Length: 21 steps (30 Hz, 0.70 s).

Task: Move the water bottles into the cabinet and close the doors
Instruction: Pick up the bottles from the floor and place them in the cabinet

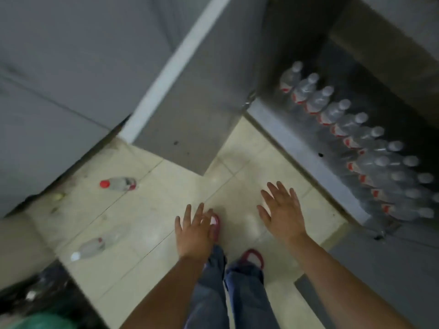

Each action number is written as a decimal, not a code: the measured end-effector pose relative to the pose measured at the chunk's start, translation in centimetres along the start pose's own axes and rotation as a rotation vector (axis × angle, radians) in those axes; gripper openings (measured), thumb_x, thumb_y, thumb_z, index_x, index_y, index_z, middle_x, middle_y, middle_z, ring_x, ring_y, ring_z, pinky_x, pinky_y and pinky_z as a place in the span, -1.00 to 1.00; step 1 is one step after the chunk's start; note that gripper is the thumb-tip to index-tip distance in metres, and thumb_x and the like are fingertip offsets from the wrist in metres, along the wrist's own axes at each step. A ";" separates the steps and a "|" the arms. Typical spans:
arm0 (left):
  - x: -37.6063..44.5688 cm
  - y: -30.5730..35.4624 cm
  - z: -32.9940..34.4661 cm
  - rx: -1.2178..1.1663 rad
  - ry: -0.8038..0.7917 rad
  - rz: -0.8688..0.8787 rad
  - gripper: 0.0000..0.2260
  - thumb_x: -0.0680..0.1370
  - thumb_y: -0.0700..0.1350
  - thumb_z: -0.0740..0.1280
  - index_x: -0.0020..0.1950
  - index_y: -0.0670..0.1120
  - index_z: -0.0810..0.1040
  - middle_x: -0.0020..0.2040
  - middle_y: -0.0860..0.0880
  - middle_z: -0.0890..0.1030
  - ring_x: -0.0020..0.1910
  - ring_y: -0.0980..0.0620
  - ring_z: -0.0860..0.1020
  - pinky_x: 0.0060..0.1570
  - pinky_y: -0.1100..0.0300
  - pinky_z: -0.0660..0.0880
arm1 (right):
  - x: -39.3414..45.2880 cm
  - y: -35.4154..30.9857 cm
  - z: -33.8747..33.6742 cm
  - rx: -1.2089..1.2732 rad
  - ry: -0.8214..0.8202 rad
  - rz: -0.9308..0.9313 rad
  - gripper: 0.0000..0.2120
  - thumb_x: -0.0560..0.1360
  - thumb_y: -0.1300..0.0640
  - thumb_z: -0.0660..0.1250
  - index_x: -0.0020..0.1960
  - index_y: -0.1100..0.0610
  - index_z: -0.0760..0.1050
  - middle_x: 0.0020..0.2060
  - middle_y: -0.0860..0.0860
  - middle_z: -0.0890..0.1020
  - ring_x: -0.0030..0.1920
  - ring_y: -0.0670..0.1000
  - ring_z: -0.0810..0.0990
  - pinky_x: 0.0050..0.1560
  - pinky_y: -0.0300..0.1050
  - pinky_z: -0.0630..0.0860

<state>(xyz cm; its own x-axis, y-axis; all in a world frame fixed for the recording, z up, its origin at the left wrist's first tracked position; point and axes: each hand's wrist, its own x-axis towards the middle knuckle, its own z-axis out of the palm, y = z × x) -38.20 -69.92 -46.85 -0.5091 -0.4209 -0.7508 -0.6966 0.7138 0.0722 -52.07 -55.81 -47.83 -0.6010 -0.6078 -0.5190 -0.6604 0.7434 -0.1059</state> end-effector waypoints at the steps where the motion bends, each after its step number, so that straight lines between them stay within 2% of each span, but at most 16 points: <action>1: -1.2 -2.3 -0.2 -0.035 0.010 -0.067 -0.58 0.65 0.03 -0.04 0.52 0.11 0.04 0.58 0.10 -0.05 0.56 -0.02 -0.15 0.52 -0.05 -0.12 | -0.3 -1.6 -0.4 -0.025 -0.030 -0.048 -0.19 0.61 -0.09 -0.35 -0.04 0.15 0.69 -0.01 0.10 0.73 0.02 0.13 0.70 0.19 0.04 0.26; 3: -3.1 -6.8 -0.7 -0.107 0.051 -0.179 -0.58 0.65 0.04 -0.02 0.52 0.11 0.05 0.58 0.08 -0.03 0.56 -0.03 -0.13 0.53 -0.04 -0.09 | -0.5 -5.0 -0.9 -0.066 -0.079 -0.132 -0.24 0.61 -0.06 -0.29 -0.08 0.13 0.70 -0.05 0.09 0.74 -0.01 0.12 0.72 0.19 0.10 0.41; 5: -4.3 -11.1 -1.2 -0.156 0.095 -0.283 -0.58 0.65 0.05 -0.03 0.52 0.11 0.06 0.58 0.09 -0.01 0.57 -0.03 -0.11 0.52 -0.03 -0.06 | -0.3 -8.8 -1.2 -0.114 -0.076 -0.219 -0.23 0.61 -0.05 -0.30 -0.11 0.12 0.71 -0.09 0.08 0.75 -0.04 0.10 0.73 -0.01 0.07 0.63; 7: -5.0 -15.4 -1.5 -0.208 0.129 -0.367 -0.57 0.64 0.06 -0.03 0.52 0.11 0.06 0.57 0.08 0.00 0.56 -0.03 -0.09 0.52 -0.03 -0.03 | 0.0 -13.2 -1.4 -0.146 -0.065 -0.307 -0.16 0.61 -0.05 -0.37 -0.14 0.10 0.71 -0.11 0.06 0.76 -0.07 0.08 0.73 -0.13 0.10 0.65; 9: -5.6 -19.3 -1.6 -0.267 0.148 -0.432 -0.57 0.64 0.06 -0.02 0.52 0.10 0.06 0.57 0.07 0.01 0.56 -0.04 -0.08 0.51 -0.03 -0.01 | 0.3 -17.9 -2.2 -0.189 -0.129 -0.367 -0.33 0.59 -0.01 -0.19 -0.16 0.07 0.71 -0.12 0.02 0.76 -0.07 0.05 0.73 -0.16 0.07 0.66; 11: -5.6 -23.2 -1.7 -0.342 0.173 -0.492 -0.57 0.64 0.06 0.00 0.52 0.09 0.08 0.57 0.06 0.03 0.56 -0.04 -0.07 0.51 -0.04 -0.01 | 1.4 -22.9 -2.9 -0.241 -0.170 -0.447 -0.51 0.40 -0.05 0.01 -0.17 0.05 0.71 -0.12 0.00 0.76 -0.06 0.03 0.73 -0.15 0.05 0.66; 13: -5.2 -27.0 -1.8 -0.416 0.188 -0.546 -0.57 0.64 0.04 0.01 0.52 0.08 0.09 0.57 0.06 0.04 0.56 -0.04 -0.07 0.51 -0.04 -0.03 | 3.2 -27.7 -3.2 -0.275 -0.208 -0.498 -0.52 0.32 -0.07 0.03 -0.17 0.05 0.71 -0.12 0.00 0.76 -0.05 0.04 0.73 -0.12 0.05 0.65; 15: -4.4 -30.7 -1.8 -0.460 0.205 -0.591 -0.56 0.64 0.04 0.01 0.52 0.08 0.07 0.57 0.05 0.03 0.56 -0.05 -0.08 0.52 -0.04 -0.04 | 5.5 -32.7 -3.5 -0.308 -0.161 -0.557 -0.55 0.35 -0.06 0.08 -0.13 0.08 0.70 -0.09 0.04 0.75 -0.01 0.07 0.72 -0.07 0.06 0.64; 16: -4.0 -32.5 -1.8 -0.476 0.201 -0.607 -0.56 0.64 0.04 0.01 0.52 0.07 0.06 0.57 0.05 0.03 0.56 -0.05 -0.08 0.52 -0.04 -0.04 | 6.4 -35.1 -3.7 -0.307 -0.163 -0.564 -0.60 0.40 -0.03 0.13 -0.04 0.10 0.68 0.00 0.08 0.73 0.08 0.10 0.68 0.04 0.08 0.61; 17: -3.6 -34.1 -1.7 -0.493 0.198 -0.624 -0.56 0.64 0.04 0.01 0.53 0.07 0.05 0.58 0.05 0.02 0.56 -0.06 -0.08 0.52 -0.04 -0.03 | 7.3 -37.4 -3.4 -0.281 -0.152 -0.589 -0.63 0.48 0.01 0.17 0.13 0.15 0.61 0.17 0.14 0.64 0.25 0.13 0.57 0.23 0.11 0.50; 18: -3.2 -35.6 -1.5 -0.508 0.206 -0.644 -0.55 0.64 0.04 0.01 0.53 0.06 0.05 0.58 0.04 0.02 0.56 -0.06 -0.08 0.52 -0.04 -0.02 | 8.4 -39.4 -3.1 -0.287 -0.180 -0.628 -0.61 0.56 0.03 0.15 0.31 0.17 0.46 0.36 0.15 0.47 0.42 0.14 0.38 0.42 0.11 0.29; 19: -2.8 -37.0 -1.1 -0.524 0.205 -0.662 -0.55 0.64 0.04 0.01 0.53 0.06 0.05 0.58 0.04 0.02 0.56 -0.07 -0.08 0.52 -0.04 -0.01 | 9.5 -41.2 -2.8 -0.301 -0.229 -0.660 -0.57 0.61 0.02 0.10 0.43 0.16 0.30 0.47 0.12 0.29 0.51 0.12 0.18 0.51 0.08 0.09; 20: -2.3 -38.2 -0.7 -0.543 0.199 -0.680 -0.55 0.64 0.04 0.02 0.53 0.05 0.05 0.58 0.03 0.02 0.56 -0.07 -0.08 0.52 -0.04 0.00 | 10.4 -42.8 -2.4 -0.305 -0.261 -0.682 -0.54 0.62 0.01 0.07 0.47 0.15 0.21 0.51 0.10 0.19 0.54 0.10 0.08 0.54 0.06 -0.01; 21: -1.8 -39.4 -0.2 -0.563 0.192 -0.701 -0.54 0.64 0.04 0.03 0.53 0.05 0.05 0.58 0.03 0.02 0.56 -0.08 -0.08 0.52 -0.04 0.01 | 11.4 -44.3 -1.8 -0.309 -0.255 -0.703 -0.53 0.62 0.01 0.07 0.48 0.16 0.19 0.52 0.10 0.17 0.54 0.10 0.05 0.54 0.05 -0.04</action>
<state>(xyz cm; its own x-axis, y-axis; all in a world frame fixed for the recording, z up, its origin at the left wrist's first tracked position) -9.94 -97.34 -48.19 0.0825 -0.7762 -0.6250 -0.9952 -0.0967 -0.0113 -30.47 -96.21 -47.55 0.0981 -0.7942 -0.5996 -0.9627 0.0770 -0.2595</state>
